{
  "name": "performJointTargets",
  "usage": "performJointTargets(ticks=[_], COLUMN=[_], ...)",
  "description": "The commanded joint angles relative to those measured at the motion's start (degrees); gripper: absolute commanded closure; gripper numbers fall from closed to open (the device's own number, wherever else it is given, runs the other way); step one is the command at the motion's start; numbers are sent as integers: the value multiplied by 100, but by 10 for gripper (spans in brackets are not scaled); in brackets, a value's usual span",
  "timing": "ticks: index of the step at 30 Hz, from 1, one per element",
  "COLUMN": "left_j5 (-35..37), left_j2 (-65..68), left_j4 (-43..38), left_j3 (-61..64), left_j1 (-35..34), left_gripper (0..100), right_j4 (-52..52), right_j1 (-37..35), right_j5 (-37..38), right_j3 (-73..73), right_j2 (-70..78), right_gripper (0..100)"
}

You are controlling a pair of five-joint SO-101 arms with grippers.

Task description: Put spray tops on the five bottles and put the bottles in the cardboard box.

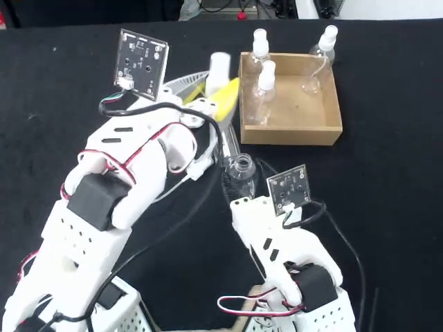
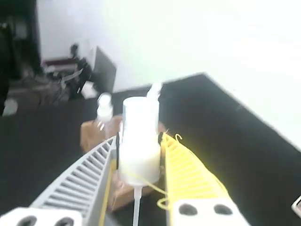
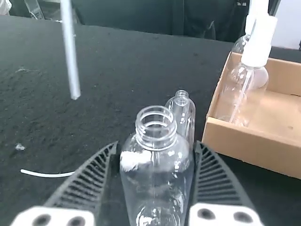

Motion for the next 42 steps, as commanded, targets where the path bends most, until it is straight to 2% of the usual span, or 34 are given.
performJointTargets(ticks=[1,7,14,20,32,38,42], left_j5=[53,35,26,26,26,62,62], left_j2=[-176,-158,-167,-229,-1415,-1257,-949], left_j4=[-756,-1152,-2154,-2163,-2207,-2233,-2743], left_j3=[-338,31,1103,1499,1824,1780,1701], left_j1=[268,699,681,673,690,708,708], left_gripper=[884,884,884,887,884,884,884], right_j4=[-167,-167,-167,-167,-325,-325,-325], right_j1=[-88,-88,-88,-79,-70,-70,-79], right_j5=[-35,-18,-18,0,9,9,9], right_j3=[-75,-75,-75,-66,-22,-22,-22], right_j2=[-163,-163,-163,-163,-163,-163,-163], right_gripper=[858,858,858,858,858,858,858])
